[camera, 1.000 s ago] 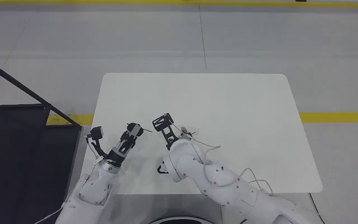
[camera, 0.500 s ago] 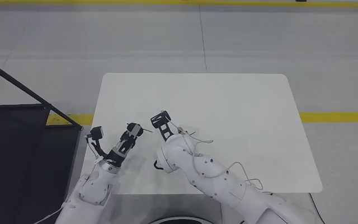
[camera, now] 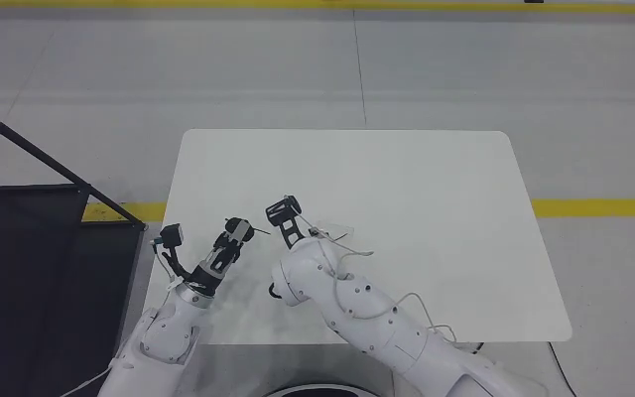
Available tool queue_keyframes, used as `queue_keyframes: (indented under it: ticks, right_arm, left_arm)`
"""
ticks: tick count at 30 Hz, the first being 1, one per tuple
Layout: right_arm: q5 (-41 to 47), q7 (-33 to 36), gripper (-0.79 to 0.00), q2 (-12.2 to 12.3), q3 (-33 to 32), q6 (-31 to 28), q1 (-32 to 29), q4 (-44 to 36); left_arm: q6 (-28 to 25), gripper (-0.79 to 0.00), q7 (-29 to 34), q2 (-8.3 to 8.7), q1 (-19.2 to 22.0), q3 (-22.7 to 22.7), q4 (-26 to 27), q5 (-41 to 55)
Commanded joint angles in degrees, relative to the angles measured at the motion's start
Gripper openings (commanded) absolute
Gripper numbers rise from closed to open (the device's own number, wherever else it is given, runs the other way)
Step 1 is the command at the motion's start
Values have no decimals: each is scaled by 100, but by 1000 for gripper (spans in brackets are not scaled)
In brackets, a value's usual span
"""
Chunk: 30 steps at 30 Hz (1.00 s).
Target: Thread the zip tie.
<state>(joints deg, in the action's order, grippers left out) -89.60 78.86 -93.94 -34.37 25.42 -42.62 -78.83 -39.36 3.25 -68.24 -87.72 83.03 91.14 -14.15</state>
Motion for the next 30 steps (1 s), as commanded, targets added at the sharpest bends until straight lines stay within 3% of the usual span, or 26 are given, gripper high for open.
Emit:
queue_keyframes:
  ticks: [1, 12, 18, 23, 30]
  right_arm:
    - [-111, 21, -785, -25, -53, -21, -55, -35]
    - [-764, 106, -785, -153, -323, -105, -417, -362]
    - [-1258, -127, -785, -142, -538, -14, -794, -922]
    - [-1734, -815, -785, 2, -876, -166, -1570, -1989]
    - [-2114, -2722, -785, 305, -1334, -951, -3082, -3494]
  left_arm:
    - [0, -785, 0, 0, 0, 0, 0, 0]
    - [0, -785, 0, 0, 0, 0, 0, 0]
    - [0, -785, 0, 0, 0, 0, 0, 0]
    - [96, -785, 58, -3, 3, -29, 62, -26]
    - [181, -785, 654, 24, 135, -100, 117, -185]
